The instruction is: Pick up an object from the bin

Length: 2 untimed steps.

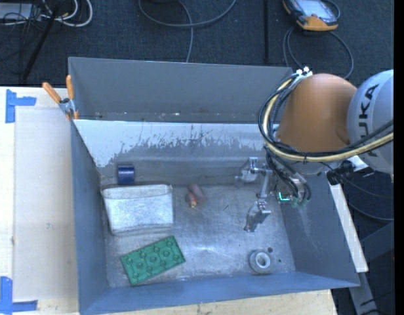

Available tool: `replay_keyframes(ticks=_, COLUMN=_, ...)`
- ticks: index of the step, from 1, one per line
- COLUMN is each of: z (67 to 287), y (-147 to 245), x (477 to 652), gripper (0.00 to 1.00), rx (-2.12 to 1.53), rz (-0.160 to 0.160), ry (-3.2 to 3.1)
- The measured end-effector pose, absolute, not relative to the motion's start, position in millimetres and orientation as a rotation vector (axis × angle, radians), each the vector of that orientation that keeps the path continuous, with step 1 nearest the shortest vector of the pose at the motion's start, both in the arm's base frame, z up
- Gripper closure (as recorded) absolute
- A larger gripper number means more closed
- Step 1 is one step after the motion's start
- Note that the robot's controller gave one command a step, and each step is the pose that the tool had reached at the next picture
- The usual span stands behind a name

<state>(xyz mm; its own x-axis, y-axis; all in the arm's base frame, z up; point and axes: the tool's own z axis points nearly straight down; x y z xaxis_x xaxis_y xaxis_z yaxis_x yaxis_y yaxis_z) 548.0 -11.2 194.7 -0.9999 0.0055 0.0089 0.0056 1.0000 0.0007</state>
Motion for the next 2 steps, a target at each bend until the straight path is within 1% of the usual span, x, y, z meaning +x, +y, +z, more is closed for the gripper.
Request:
replay_keyframes(ticks=1, z=163.5, y=65.1, x=507.6, gripper=0.00, rx=-0.093, rz=-0.005, ry=-3.131)
replay_keyframes(ticks=2, z=69.6, y=128.3, x=538.7, gripper=0.00, rx=-0.153, rz=0.007, ry=-3.132)
